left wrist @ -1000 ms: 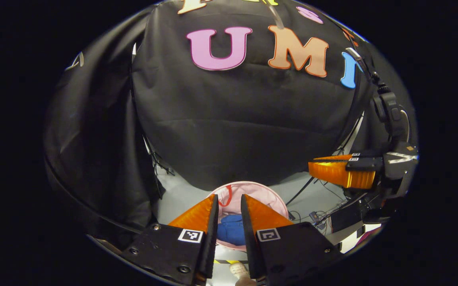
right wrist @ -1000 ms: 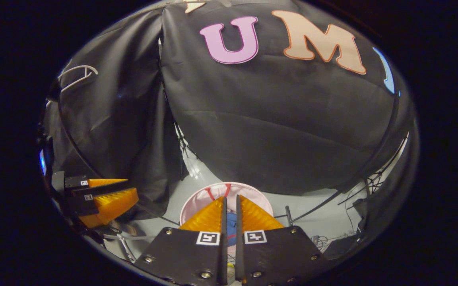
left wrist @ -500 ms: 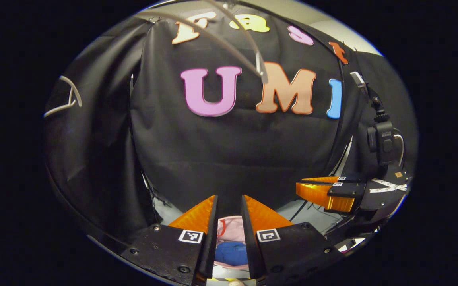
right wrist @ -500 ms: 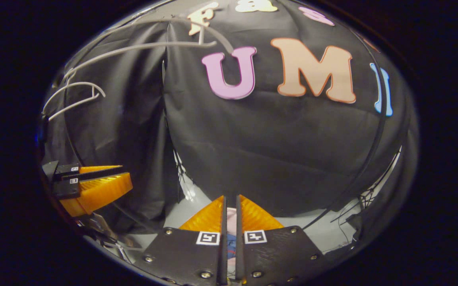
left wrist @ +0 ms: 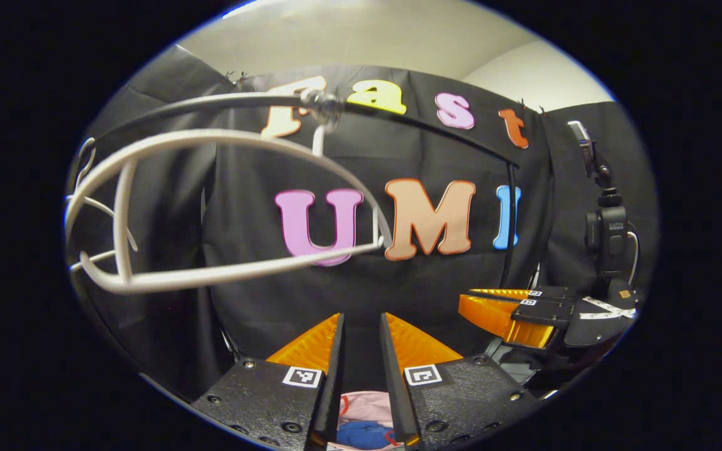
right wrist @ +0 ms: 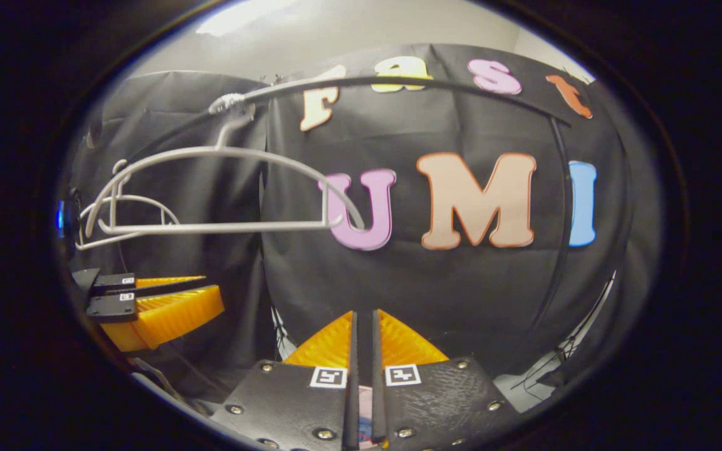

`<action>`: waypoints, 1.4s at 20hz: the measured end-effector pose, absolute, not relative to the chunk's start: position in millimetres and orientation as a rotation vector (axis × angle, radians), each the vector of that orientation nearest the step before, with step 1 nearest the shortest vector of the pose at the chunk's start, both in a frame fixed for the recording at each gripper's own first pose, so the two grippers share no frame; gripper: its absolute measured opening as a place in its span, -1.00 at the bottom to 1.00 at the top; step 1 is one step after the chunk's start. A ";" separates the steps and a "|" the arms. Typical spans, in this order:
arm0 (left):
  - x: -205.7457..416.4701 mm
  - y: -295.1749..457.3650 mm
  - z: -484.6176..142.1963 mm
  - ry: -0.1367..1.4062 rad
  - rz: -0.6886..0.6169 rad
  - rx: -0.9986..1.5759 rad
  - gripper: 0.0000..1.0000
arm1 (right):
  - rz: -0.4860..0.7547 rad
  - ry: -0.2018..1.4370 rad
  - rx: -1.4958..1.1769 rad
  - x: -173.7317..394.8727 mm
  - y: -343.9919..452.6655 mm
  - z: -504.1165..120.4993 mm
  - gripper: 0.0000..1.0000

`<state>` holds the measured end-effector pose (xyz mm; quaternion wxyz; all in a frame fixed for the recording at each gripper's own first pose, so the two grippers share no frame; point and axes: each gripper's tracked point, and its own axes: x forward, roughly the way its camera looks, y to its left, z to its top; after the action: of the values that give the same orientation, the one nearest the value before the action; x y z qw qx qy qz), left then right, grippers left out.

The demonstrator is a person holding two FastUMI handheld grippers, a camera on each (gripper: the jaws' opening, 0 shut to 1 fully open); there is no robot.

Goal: Grasp the clothes on the hanger with both hands and then place them into the laundry hamper below.

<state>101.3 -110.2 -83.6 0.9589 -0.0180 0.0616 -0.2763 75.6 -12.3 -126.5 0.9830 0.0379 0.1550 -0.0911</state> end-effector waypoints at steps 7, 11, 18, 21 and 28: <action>77.8 -85.3 -22.7 0.009 -0.550 -0.073 -0.30 | -0.211 0.123 0.100 60.5 -14.9 -41.5 -0.84; 72.1 -83.6 -3.1 -0.030 -0.532 -0.076 -0.33 | -0.266 0.061 0.110 47.4 -33.8 -17.1 -0.84; 69.9 -113.7 5.5 -0.037 -0.556 -0.105 0.17 | -0.297 0.048 0.067 30.9 -45.7 -9.5 -0.84; 70.1 -115.1 7.7 -0.042 -0.560 -0.107 0.34 | -0.293 0.046 0.062 26.5 -42.6 -6.8 -0.41; 69.1 -112.6 4.0 -0.033 -0.525 -0.128 0.91 | -0.289 0.034 0.042 19.2 -37.9 -2.5 0.93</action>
<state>69.1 -112.6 4.0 0.9636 -0.0633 -0.0162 -0.2591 19.2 -37.9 -2.5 0.9892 0.0209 0.0171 -0.1438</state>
